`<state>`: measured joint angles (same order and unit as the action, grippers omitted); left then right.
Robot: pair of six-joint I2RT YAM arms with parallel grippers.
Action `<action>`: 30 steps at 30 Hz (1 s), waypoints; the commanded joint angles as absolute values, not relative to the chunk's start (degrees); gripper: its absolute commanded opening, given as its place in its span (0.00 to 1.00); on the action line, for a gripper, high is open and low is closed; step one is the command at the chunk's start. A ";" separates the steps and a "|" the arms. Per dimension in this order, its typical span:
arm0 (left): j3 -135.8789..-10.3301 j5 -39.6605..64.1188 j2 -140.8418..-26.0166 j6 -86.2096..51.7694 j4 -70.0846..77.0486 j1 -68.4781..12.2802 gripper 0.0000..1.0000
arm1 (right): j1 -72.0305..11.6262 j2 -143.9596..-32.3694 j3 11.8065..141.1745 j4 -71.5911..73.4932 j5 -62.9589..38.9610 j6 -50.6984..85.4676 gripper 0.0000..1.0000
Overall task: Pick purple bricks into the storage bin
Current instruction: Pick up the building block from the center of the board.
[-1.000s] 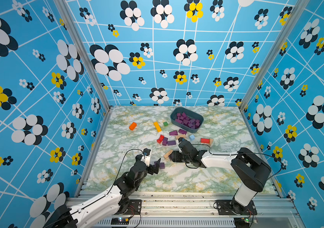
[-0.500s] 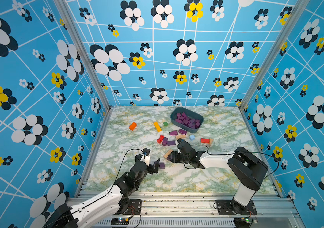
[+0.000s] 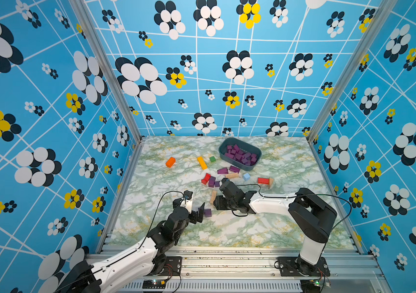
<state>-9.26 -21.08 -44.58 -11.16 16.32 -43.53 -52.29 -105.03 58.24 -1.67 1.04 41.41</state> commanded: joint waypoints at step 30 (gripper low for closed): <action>-9.51 -22.68 -46.83 -11.49 17.40 -43.69 1.00 | -52.66 -106.62 63.46 -11.17 8.27 36.63 0.22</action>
<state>-9.26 -21.52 -46.41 -11.16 16.38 -43.53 -52.86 -107.13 63.51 -10.94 7.64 37.87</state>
